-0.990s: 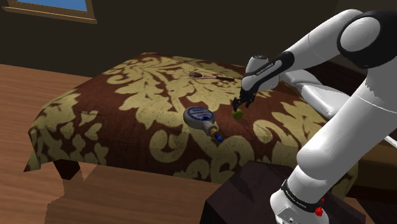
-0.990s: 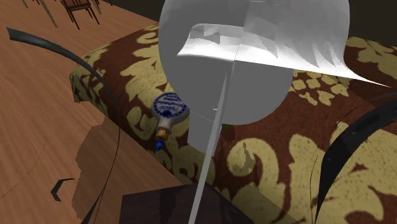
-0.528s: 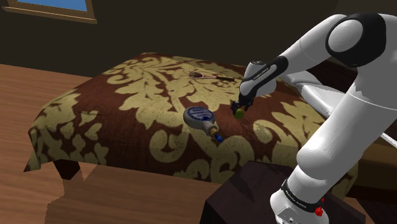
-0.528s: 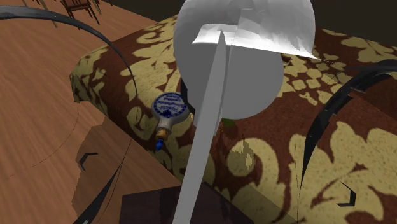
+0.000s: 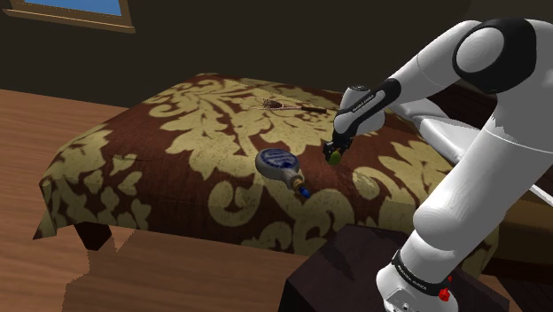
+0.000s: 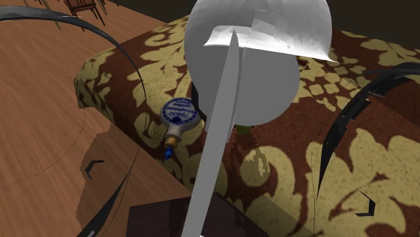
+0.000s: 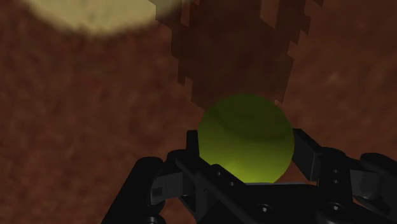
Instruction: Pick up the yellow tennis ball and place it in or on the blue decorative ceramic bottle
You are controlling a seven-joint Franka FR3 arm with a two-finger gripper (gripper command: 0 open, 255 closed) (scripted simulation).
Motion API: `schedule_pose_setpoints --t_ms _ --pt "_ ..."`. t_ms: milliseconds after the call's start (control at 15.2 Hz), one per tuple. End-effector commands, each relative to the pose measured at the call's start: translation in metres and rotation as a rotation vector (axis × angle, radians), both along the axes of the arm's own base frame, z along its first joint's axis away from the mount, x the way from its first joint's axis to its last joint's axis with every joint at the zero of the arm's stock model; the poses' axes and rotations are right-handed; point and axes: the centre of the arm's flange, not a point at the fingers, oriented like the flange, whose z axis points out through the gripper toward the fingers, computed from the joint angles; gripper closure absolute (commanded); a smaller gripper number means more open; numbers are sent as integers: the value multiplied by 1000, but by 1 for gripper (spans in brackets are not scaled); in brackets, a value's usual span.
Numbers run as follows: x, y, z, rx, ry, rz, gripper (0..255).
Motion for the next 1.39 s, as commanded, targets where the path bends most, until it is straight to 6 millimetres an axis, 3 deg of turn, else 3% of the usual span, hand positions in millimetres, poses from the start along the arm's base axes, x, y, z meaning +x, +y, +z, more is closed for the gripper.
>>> schedule_pose_setpoints --t_ms 0,462,1320 --pt "0 0 0 0 0 0 255" --pt "0 0 0 0 0 0 255" --pt "0 0 69 0 0 0 255"
